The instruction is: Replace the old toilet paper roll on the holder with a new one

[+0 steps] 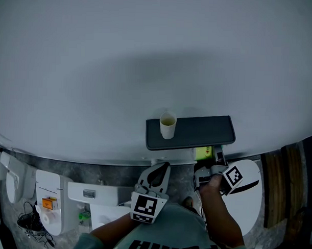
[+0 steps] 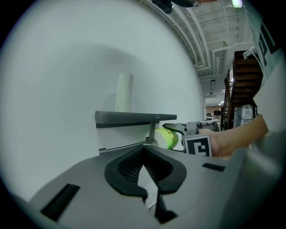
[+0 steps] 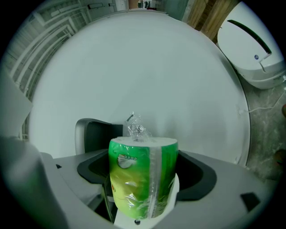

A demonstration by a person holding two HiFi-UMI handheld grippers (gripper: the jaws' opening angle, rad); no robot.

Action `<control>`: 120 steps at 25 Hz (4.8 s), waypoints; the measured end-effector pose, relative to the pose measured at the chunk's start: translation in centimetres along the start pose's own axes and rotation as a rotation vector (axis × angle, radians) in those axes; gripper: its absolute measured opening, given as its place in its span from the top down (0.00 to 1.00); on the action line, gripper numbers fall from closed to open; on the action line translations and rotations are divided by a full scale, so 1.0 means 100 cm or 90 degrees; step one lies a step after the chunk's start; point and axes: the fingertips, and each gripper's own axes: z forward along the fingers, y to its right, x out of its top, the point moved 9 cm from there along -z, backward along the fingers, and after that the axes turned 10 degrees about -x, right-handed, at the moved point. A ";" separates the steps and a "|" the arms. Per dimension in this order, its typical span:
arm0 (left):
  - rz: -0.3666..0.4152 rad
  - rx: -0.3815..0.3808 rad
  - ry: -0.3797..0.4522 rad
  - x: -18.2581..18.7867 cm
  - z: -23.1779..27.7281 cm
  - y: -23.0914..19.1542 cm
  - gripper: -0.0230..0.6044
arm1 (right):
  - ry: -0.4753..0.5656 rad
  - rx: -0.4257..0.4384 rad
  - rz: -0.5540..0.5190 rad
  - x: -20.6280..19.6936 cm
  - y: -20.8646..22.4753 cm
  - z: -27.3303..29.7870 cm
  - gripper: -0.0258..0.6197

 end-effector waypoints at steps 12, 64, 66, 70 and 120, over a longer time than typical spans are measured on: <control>0.006 -0.004 -0.005 0.002 0.003 0.007 0.96 | -0.035 0.040 0.002 0.002 0.006 -0.001 0.29; -0.003 0.033 0.026 0.015 0.023 0.080 0.96 | -0.078 -0.001 -0.944 0.011 -0.074 -0.128 0.94; 0.001 0.043 0.033 0.016 0.025 0.087 0.96 | -0.079 0.009 -0.943 0.016 -0.072 -0.131 0.94; 0.010 0.062 0.024 0.017 0.027 0.103 0.96 | -0.085 0.033 -0.968 0.024 -0.072 -0.136 0.94; 0.035 0.115 0.079 -0.022 -0.158 0.135 0.96 | -0.041 0.029 -1.027 -0.088 -0.056 -0.255 0.94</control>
